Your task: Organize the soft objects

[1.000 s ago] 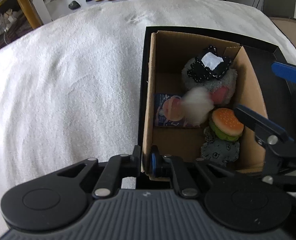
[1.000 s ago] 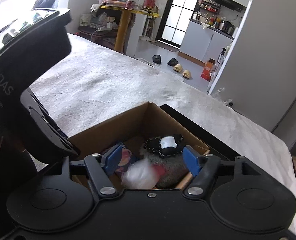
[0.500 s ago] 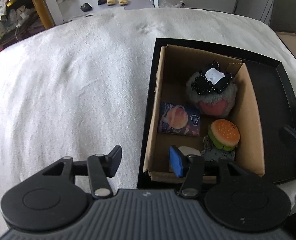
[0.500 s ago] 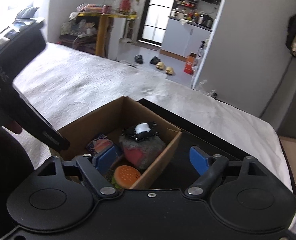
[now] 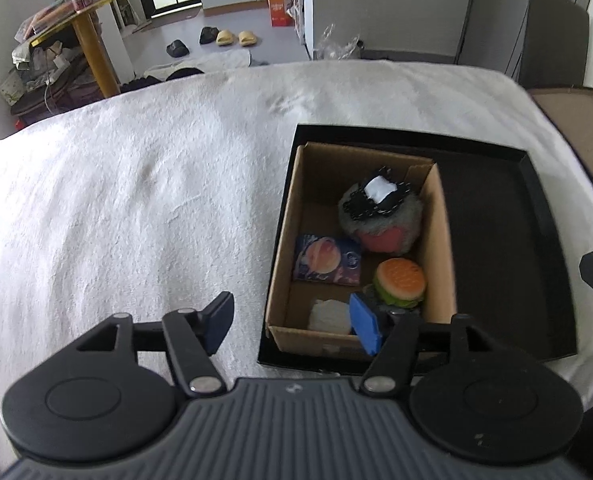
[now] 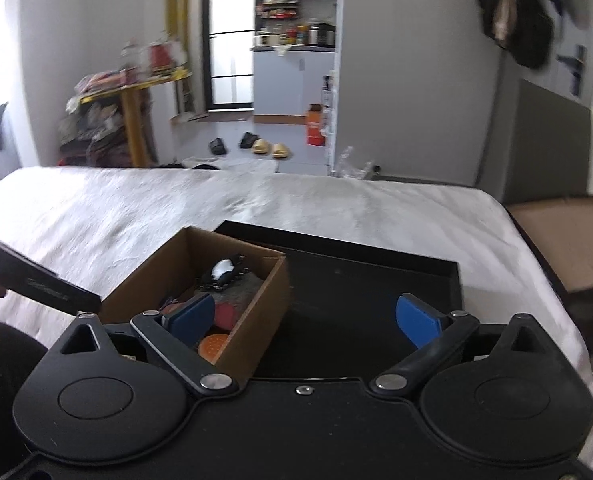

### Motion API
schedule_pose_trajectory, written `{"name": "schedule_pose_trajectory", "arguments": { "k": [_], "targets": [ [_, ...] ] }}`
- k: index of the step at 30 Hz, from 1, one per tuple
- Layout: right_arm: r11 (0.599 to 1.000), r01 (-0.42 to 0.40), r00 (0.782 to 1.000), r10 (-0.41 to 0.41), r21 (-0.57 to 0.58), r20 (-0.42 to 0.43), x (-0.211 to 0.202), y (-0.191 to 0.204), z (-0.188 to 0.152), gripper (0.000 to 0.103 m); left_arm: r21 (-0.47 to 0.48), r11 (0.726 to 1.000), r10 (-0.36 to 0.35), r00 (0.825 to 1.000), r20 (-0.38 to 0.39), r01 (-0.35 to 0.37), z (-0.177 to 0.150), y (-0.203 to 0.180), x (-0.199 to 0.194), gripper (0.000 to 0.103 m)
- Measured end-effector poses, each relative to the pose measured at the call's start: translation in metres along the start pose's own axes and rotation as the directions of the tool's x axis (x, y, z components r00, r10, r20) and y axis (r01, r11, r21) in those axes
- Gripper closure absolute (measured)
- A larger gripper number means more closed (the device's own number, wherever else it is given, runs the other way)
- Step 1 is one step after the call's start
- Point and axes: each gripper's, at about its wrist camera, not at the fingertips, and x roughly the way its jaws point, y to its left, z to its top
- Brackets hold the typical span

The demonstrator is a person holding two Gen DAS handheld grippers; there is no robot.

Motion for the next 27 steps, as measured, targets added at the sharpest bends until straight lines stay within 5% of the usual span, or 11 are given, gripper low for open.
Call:
{"name": "schedule_pose_trajectory", "arguments": {
  "k": [14,27],
  "targets": [
    [0.972,0.078,0.997,-0.073,0.220,-0.032,-0.049,-0.026,0.001,0.000,0.061,0.998,-0.011,0.998,0.064,0.007,-0.010,-0.019,-0.074,0.038],
    [0.948,0.089,0.996,-0.093,0.304,-0.004,-0.095,-0.036,0.000,0.000,0.087,0.995,-0.047,0.996,0.077,0.040,-0.023,-0.019,-0.111,0.033]
  ]
}}
